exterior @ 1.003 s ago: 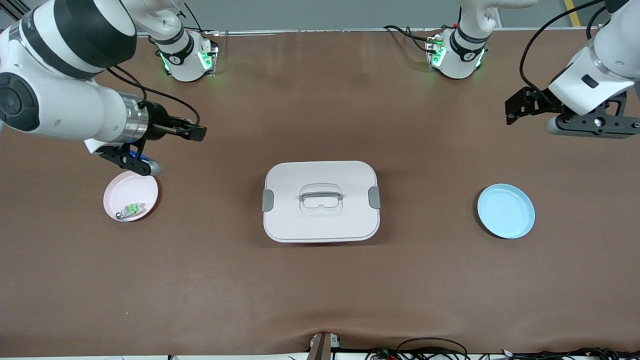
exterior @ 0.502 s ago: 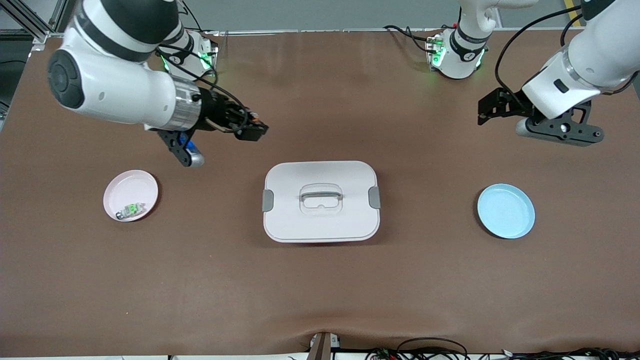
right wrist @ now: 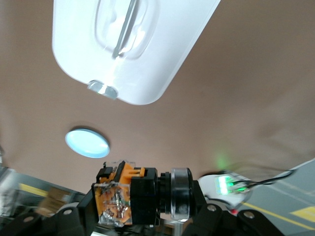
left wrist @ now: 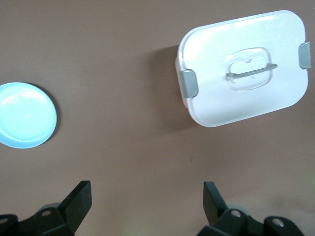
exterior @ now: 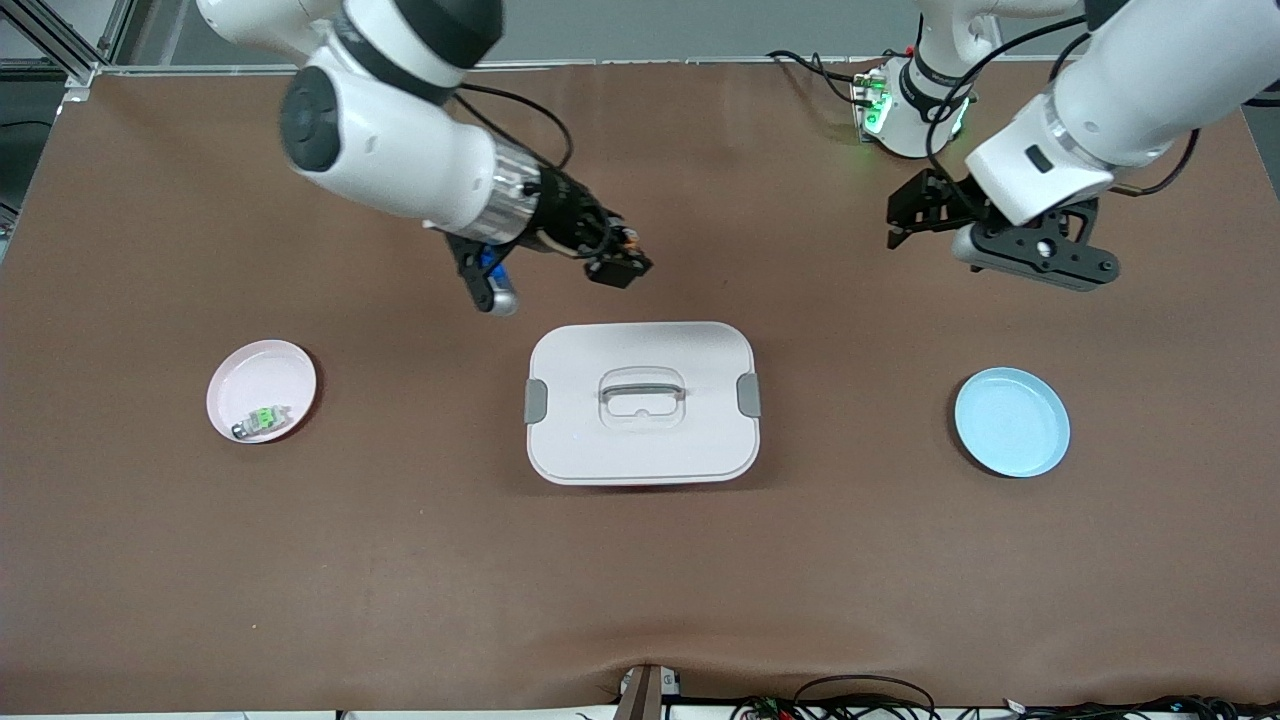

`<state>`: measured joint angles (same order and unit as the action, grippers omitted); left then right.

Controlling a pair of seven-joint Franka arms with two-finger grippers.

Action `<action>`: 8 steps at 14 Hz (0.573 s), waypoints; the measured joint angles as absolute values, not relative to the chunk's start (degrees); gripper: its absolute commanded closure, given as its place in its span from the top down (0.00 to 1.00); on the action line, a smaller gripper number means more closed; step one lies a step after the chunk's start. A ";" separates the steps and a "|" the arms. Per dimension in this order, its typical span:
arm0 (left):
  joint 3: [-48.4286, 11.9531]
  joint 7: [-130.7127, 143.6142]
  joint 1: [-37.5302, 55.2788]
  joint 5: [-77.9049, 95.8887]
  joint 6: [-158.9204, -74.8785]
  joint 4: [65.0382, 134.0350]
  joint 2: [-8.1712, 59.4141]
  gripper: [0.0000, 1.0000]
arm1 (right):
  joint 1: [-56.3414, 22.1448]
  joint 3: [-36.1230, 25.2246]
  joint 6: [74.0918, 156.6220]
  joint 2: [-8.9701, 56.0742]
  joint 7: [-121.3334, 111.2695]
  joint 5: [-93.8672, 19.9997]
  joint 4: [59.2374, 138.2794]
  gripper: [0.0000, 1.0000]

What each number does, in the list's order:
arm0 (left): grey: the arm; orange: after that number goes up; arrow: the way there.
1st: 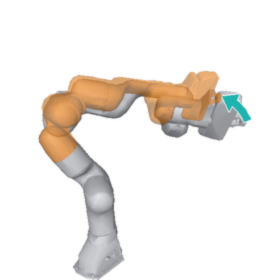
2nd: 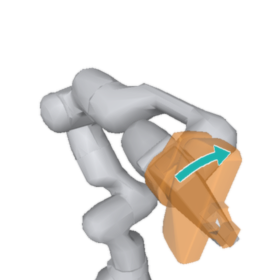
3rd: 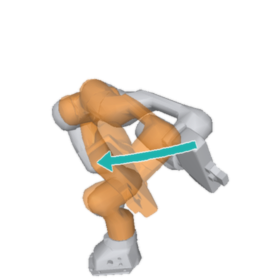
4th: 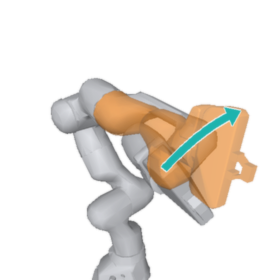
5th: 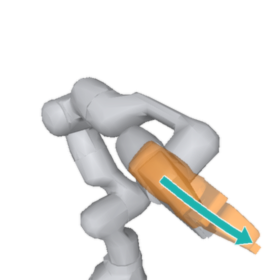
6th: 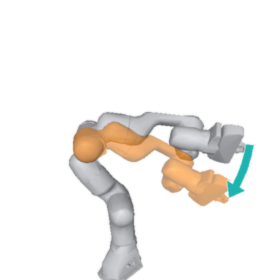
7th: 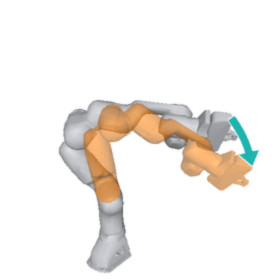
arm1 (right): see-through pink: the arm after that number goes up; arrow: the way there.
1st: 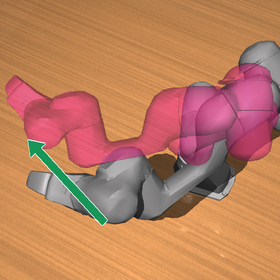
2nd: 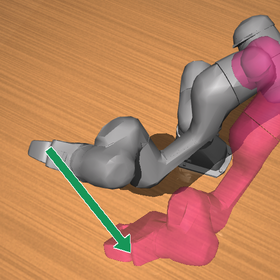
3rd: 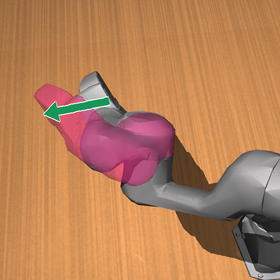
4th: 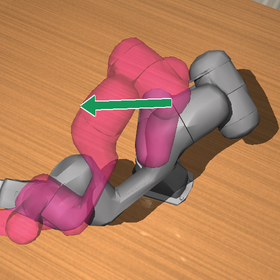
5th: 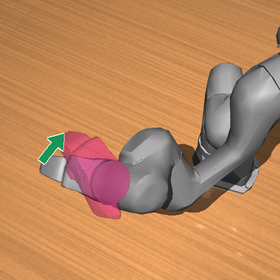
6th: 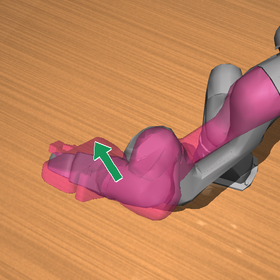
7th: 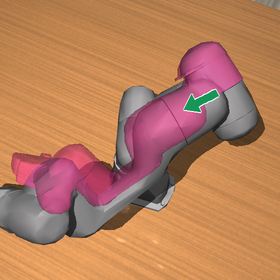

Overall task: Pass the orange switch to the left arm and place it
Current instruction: 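Carry the switch above the box while the left gripper approaches it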

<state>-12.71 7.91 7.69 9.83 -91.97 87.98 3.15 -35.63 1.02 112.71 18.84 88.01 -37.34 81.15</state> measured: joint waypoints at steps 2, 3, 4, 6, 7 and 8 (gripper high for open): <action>-13.11 9.69 7.68 13.70 -93.69 89.59 3.15 1.00 | -38.41 1.03 119.04 20.68 92.29 -37.51 81.15 0.27; -13.11 10.20 7.59 15.73 -94.72 90.71 3.14 1.00 | -39.47 1.03 121.72 21.50 94.01 -37.64 81.14 0.27; -13.11 10.32 7.47 17.81 -95.84 91.97 3.10 1.00 | -40.28 1.02 123.73 22.21 95.27 -37.77 81.14 0.27; -13.09 10.37 7.24 23.12 -99.41 95.47 2.62 1.00 | -41.25 1.02 126.59 23.17 96.73 -39.41 81.13 0.27; -13.09 10.37 7.20 26.40 -102.13 97.89 2.01 1.00 | -41.46 1.00 127.78 23.45 97.05 -41.26 81.13 0.27; -13.11 10.37 7.25 29.82 -105.45 100.77 1.13 1.00 | -41.51 0.98 128.53 23.57 97.17 -43.10 81.12 0.27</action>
<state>-13.11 10.37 7.25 29.82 -105.45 100.77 1.13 -41.51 0.98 128.53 23.57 97.17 -43.10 81.12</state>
